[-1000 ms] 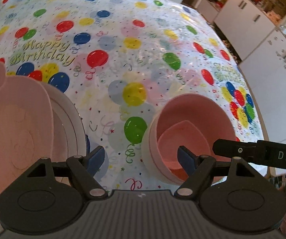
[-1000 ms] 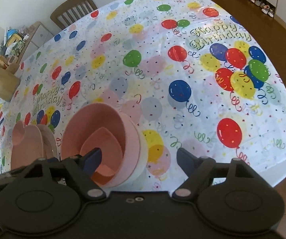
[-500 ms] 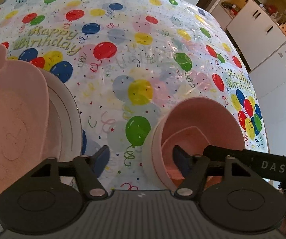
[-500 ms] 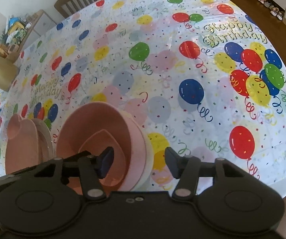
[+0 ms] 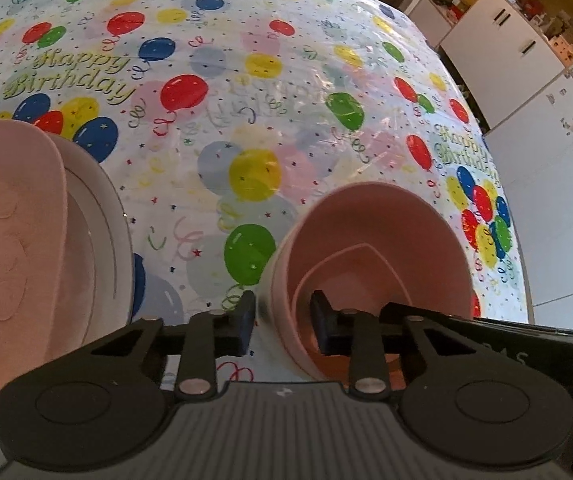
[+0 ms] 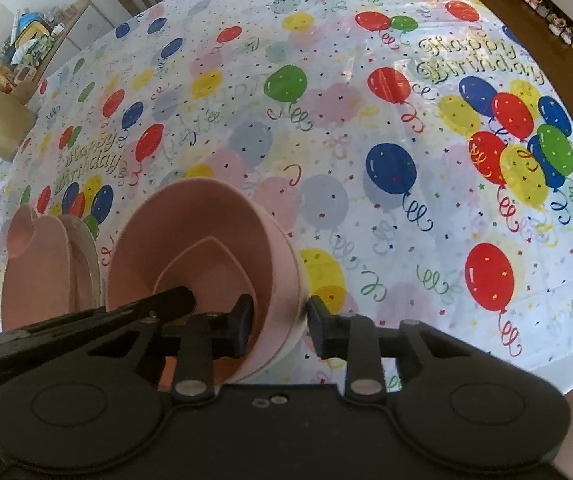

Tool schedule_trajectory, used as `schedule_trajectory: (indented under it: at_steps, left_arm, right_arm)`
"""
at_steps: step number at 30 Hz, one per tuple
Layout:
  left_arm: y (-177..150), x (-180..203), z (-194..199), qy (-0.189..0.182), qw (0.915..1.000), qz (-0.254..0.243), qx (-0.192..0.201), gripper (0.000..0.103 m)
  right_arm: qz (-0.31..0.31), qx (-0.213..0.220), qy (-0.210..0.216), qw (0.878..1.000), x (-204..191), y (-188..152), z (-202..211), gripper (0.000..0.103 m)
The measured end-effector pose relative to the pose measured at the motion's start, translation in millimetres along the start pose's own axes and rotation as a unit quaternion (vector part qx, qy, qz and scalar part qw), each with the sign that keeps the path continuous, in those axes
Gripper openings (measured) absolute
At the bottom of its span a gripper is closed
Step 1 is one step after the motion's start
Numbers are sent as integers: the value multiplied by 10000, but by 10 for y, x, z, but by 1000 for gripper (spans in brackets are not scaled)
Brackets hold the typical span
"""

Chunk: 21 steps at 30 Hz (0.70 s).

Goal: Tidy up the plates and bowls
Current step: 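Lift and carry the pink bowl with heart bowl toward the plate stack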

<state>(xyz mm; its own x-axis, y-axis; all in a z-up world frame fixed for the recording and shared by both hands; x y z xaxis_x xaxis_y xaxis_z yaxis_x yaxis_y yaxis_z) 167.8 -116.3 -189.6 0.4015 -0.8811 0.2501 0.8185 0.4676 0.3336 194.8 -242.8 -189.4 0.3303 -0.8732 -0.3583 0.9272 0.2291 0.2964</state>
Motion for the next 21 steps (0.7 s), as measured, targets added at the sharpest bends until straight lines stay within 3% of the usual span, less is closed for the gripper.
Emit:
schedule_trajectory:
  at_steps: [21]
  left_arm:
    - [101,-26,415,87,9998,-100,174,28]
  right_arm:
    - [354,256,-83,9990,-312,95,293,25]
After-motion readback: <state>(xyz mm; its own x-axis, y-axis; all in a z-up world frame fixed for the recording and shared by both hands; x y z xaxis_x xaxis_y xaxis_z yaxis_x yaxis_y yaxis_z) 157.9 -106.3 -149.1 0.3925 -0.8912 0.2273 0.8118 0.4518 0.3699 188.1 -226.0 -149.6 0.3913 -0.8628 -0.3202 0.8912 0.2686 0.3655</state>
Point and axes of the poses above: each gripper's, at about its wrist camera, not at the fingertips, and z roughly against the way its jaws point, x to its right, y to its top, the point moved 6 cm from there along -z, roughly the way its jaws point, and after that the axes turned 4 degrees about y, right-handed, at the moved point
